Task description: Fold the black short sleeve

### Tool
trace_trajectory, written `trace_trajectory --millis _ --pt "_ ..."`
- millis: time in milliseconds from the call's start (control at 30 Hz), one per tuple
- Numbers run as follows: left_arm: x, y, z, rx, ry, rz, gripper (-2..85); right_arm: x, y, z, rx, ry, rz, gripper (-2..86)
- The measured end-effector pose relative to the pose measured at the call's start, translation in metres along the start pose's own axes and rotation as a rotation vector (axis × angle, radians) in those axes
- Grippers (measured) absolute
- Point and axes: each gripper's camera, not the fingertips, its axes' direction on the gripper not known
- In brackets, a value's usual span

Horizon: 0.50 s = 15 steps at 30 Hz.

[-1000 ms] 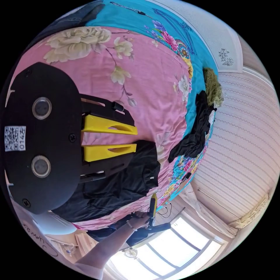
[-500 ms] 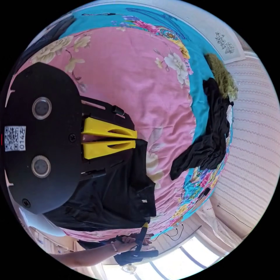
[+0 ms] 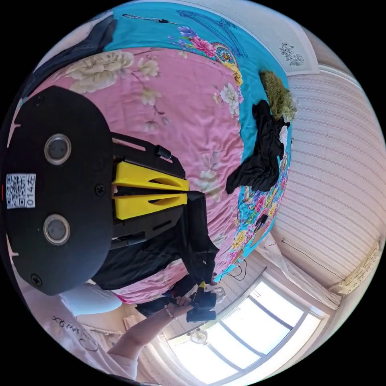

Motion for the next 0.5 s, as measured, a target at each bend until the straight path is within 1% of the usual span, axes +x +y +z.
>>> trace_trajectory --millis 200,300,367,433,500 --pt "0.044 0.117 -0.027 -0.075 0.051 -0.017 -1.0 -0.020 0.137 -0.017 -0.063 -0.042 0.075 0.3" --pt "0.058 0.162 -0.029 -0.112 0.104 -0.066 -1.0 -0.020 0.192 -0.022 -0.042 -0.088 0.166 0.3" --pt "0.067 0.183 -0.034 -0.114 0.108 -0.077 -1.0 -0.024 0.217 -0.029 -0.019 -0.112 0.190 0.3" --pt "0.075 0.201 -0.041 -0.112 0.112 -0.073 -1.0 -0.031 0.237 -0.036 -0.003 -0.119 0.177 0.3" --pt "0.082 0.224 -0.049 -0.099 0.104 -0.071 -1.0 -0.043 0.258 -0.040 -0.033 -0.102 0.125 0.3"
